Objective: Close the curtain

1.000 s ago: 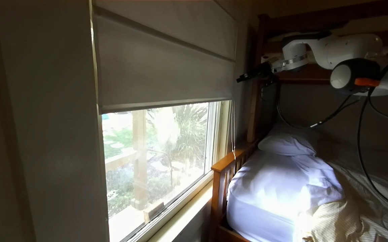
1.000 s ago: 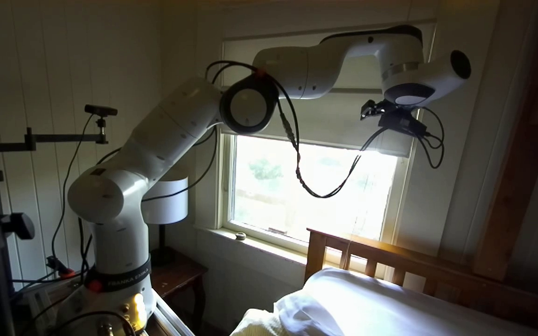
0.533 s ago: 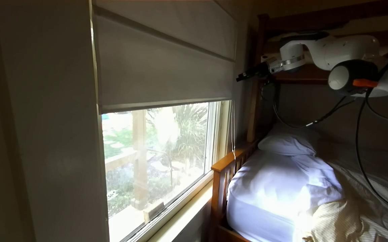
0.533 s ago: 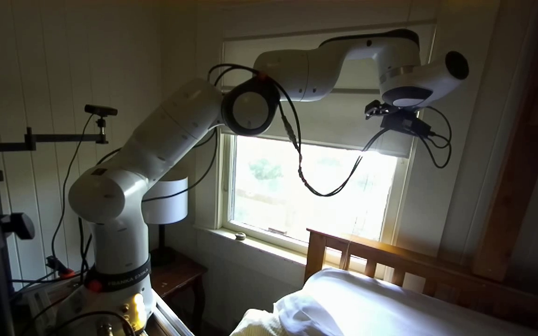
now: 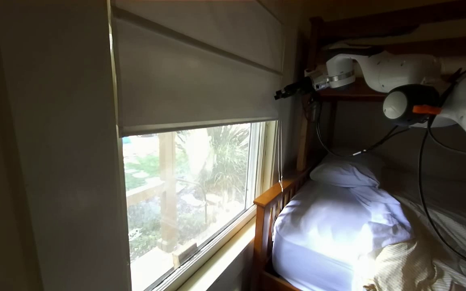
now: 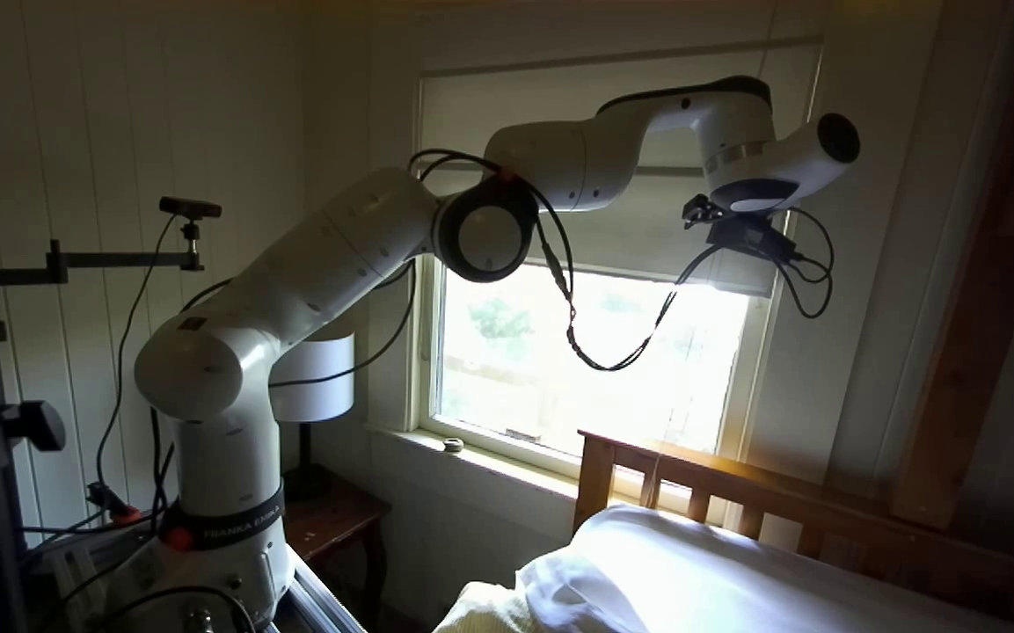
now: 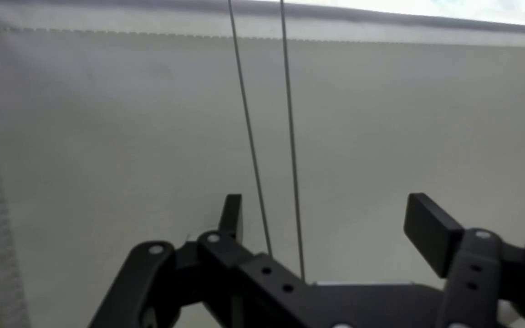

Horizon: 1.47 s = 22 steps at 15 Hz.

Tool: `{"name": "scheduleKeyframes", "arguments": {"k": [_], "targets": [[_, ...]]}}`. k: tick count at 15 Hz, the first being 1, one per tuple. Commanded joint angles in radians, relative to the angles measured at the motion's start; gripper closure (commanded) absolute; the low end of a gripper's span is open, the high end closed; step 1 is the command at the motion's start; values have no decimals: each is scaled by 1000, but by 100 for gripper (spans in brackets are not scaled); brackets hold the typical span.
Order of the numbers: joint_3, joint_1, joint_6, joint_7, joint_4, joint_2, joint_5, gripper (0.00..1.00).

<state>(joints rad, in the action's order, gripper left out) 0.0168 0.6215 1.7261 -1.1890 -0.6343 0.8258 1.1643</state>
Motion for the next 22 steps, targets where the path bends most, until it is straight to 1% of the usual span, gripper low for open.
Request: {"name": "scheduleKeyframes", "arguments": {"k": [1, 2, 9, 11, 13, 16, 18, 22], "targets": [[5, 2, 1, 46, 79, 43, -7, 40], [5, 4, 2, 49, 80, 43, -6, 49], [14, 13, 17, 76, 67, 21, -5, 97], [28, 7, 53, 102, 62, 12, -14, 100], [46, -7, 116, 158, 45, -3, -20, 100], [63, -38, 160, 202, 8, -26, -31, 100], [71, -61, 142, 215, -20, -40, -37, 100], [80, -106, 40, 245, -99, -68, -76, 100]]}}
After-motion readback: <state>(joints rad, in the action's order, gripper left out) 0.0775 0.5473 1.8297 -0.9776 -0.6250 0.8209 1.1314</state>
